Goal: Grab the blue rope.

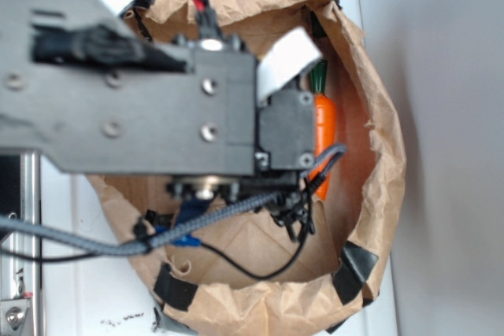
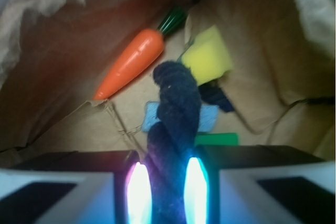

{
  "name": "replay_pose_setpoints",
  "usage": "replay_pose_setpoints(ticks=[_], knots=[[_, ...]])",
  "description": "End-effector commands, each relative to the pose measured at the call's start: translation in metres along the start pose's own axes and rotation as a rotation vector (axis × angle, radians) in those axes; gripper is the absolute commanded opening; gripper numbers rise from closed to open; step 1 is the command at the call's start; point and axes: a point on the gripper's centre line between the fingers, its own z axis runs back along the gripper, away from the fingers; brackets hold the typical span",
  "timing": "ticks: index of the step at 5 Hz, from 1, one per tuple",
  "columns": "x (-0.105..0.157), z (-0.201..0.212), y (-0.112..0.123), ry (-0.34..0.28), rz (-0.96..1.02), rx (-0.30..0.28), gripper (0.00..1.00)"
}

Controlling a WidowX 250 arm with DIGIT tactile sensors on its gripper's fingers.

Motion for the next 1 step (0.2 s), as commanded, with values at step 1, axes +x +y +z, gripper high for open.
replay_pose_setpoints(ticks=[1], knots=[[0.0039, 0.0323, 0.0046, -0.077, -0.024, -0.066, 0.0]])
